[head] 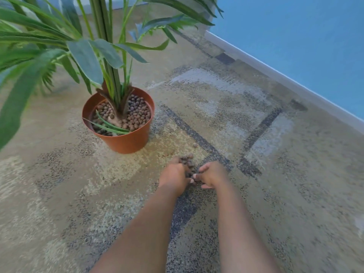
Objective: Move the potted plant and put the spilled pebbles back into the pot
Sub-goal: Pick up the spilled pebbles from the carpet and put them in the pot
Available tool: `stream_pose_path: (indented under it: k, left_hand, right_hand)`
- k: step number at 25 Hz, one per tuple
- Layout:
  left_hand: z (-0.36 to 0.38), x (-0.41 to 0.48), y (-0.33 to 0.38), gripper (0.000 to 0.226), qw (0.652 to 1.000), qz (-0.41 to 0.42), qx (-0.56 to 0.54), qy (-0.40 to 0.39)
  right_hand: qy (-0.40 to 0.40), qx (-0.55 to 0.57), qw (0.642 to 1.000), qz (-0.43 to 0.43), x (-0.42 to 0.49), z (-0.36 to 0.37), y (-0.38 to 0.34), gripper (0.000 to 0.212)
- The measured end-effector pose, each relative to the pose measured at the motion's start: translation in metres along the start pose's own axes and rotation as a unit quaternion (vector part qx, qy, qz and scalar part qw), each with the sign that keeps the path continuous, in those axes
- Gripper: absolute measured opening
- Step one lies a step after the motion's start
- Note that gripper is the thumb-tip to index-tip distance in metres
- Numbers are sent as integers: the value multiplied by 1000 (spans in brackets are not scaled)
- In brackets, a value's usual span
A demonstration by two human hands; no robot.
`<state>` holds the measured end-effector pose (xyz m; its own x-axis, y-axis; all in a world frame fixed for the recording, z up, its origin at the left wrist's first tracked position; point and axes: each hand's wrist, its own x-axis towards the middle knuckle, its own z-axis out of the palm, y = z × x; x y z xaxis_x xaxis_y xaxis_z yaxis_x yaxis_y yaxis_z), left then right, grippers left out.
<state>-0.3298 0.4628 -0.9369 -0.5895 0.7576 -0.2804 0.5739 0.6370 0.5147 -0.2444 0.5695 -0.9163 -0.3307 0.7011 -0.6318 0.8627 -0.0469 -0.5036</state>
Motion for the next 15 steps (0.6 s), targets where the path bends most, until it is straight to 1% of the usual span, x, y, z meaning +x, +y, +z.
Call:
stream_pose_path:
  k: [1, 2, 4, 7, 10, 12, 15]
  left_hand:
    - [1, 0, -2, 14, 1000, -3, -3, 8]
    - [2, -1, -5, 12, 1000, -7, -4, 16]
    - [4, -5, -12, 19, 1000, -9, 2, 28]
    - [11, -8, -21, 14, 999, -17, -16, 36]
    - [13, -9, -28, 14, 999, -3, -24, 32]
    - [10, -11, -34, 15, 999, -7, -32, 39]
    - [0, -12, -47, 11, 992, -52, -76, 91]
  right_hand:
    - [2, -9, 1000, -12, 1, 3, 0, 22]
    - [5, -21, 1000, -23, 2, 6, -1, 21]
    - [7, -24, 999, -40, 5, 10, -6, 18]
    - [15, -15, 998, -54, 7, 18, -15, 15]
    - [57, -74, 993, -75, 9, 26, -23, 3]
    - [76, -87, 990, -76, 8, 30, -28, 7]
    - [77, -93, 990, -75, 7, 31, -32, 13]
